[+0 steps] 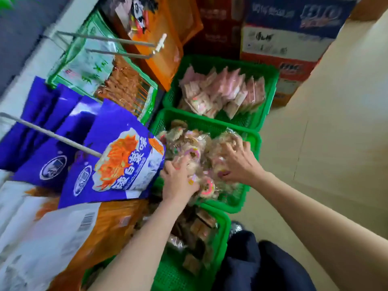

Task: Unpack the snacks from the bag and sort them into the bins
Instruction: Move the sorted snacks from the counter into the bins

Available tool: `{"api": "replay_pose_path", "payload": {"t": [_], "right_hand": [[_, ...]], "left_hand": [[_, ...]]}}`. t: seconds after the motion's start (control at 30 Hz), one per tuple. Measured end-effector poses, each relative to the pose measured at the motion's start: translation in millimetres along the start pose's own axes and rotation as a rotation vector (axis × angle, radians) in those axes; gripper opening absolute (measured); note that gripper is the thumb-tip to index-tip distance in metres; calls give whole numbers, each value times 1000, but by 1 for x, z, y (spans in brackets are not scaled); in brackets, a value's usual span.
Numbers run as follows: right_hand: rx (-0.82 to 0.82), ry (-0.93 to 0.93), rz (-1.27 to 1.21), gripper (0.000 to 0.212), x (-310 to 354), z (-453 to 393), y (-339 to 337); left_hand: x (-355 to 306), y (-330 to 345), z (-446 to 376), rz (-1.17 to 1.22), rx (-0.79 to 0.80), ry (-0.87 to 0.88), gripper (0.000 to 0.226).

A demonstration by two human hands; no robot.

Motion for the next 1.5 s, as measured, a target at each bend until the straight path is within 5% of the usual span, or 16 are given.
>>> {"api": "replay_pose_path", "payload": {"t": [0.23,0.43,0.57,0.7,0.87,1.1,1.33,1.5], "right_hand": [[-91,-114,-82,104,16,-88,25],[57,98,-198,87,-33,-71,55],[210,-1,-214,77,-40,-68,108],[211,-102,-51,71,-25,-94,125],[132,-360,67,56,-3,-109,97],[142,101,-237,71,-69,-23,56],[90,221,-23,64,-101,130,-139],[-279,245,-55,50,-97,273,-304]], "left_hand": [[10,41,-47,358,-102,-105,92],[-9,93,-18,74,261,11,78],[-11,158,3,48,639,101,68],[-3,177,-13,-125,706,197,59],[14,156,-35,-303,672,132,58],[-10,84,13,-151,476,68,58],[-77,-90,110,-252,185,219,50],[-172,-201,184,-347,-15,447,49]]}}
Point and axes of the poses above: each hand's wrist, its own z-axis away from the middle knuckle, its own y-axis out of the palm, x = y × z, the point moved 9 cm from there along -z, towards the middle knuckle, and after that the axes turned 4 degrees about y, right-handed, at the moved point
